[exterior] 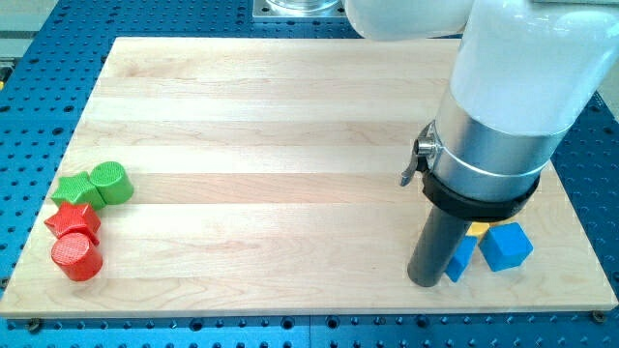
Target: Go to the bottom center of the board
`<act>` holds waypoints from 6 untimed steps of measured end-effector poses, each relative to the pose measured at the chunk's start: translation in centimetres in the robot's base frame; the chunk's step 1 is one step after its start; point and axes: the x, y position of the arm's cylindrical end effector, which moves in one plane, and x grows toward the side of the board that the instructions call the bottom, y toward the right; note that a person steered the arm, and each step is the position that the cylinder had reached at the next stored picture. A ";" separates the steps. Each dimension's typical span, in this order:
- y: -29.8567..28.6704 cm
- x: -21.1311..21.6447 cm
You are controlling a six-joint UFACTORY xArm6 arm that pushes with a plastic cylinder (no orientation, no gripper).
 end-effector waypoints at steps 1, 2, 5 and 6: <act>0.0 0.1; -0.1 0.9; -3.5 1.3; -3.9 1.3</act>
